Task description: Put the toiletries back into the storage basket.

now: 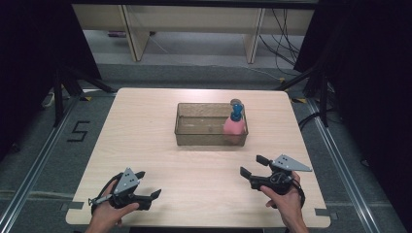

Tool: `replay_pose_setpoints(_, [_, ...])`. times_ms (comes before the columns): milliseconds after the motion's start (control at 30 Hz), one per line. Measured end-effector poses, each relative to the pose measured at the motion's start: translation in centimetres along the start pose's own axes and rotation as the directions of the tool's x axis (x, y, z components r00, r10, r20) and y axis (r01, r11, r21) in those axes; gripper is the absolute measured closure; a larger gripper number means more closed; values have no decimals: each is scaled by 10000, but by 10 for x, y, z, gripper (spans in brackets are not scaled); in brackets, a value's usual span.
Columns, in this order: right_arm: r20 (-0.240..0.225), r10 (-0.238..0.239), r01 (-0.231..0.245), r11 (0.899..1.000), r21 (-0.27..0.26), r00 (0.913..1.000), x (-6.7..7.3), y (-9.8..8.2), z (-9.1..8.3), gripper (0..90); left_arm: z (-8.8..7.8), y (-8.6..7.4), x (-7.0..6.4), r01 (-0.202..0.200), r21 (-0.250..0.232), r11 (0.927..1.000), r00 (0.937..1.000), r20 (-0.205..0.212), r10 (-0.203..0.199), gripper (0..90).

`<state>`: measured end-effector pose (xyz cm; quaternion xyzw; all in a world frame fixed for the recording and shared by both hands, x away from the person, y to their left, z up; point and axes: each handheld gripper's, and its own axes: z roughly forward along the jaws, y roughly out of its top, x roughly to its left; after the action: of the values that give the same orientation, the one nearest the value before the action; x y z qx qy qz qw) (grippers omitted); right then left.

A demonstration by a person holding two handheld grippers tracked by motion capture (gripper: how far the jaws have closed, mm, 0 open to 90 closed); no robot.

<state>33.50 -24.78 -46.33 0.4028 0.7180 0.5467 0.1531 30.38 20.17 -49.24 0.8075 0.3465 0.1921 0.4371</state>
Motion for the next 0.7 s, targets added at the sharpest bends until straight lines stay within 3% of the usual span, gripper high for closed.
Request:
replay_pose_setpoints(33, [55,-254,253,9997,35,9997,-1,0,-1,169,0,0,0,1,-3,10000,10000,-5,-1,148])
replay_pose_setpoints(100, [-172,152,-152,9999,11,9997,3,-4,-1,164,0,-1,0,26,-25,10000,10000,52,-26,148])
replay_pose_setpoints(133, [-130,-134,133,9999,-65,9998,2,-4,-1,164,0,-1,-1,28,-38,10000,10000,59,-27,148])
replay_pose_setpoints(167, [-130,-134,133,9999,-65,9998,2,-4,-1,164,0,-1,-1,28,-38,10000,10000,59,-27,148])
replay_pose_setpoints(200, [-185,160,-158,9998,113,9997,6,-5,-4,163,0,-1,-1,1,-34,10000,10000,89,-1,148])
replay_pose_setpoints(233, [-171,-120,118,9999,-78,9998,4,-6,-3,163,0,-1,-1,1,-34,10000,10000,89,-1,148])
replay_pose_setpoints(300, [-155,-194,192,9997,-150,9997,5,-6,-3,163,0,0,0,-85,24,10000,10000,12,85,148])
replay_pose_setpoints(467, [-265,13,-14,10000,-21,9996,7,-10,-8,163,0,-2,-2,66,70,10000,10000,-44,-66,148])
replay_pose_setpoints(500, [-255,-74,74,10000,15,9996,6,-10,-9,163,-1,-2,0,-179,245,9995,9998,-61,180,148])
replay_pose_setpoints(533, [-147,197,-194,9996,198,9997,8,-11,-10,163,-1,-2,0,-172,231,9996,9998,-42,173,148])
replay_pose_setpoints(600, [-80,-84,84,10000,11,9999,6,-12,-10,163,-1,-1,0,-163,244,9996,9999,-51,164,148])
replay_pose_setpoints(700, [-263,158,-157,9999,50,9995,7,-14,-13,163,0,-1,-2,47,-12,10000,10000,22,-47,148])
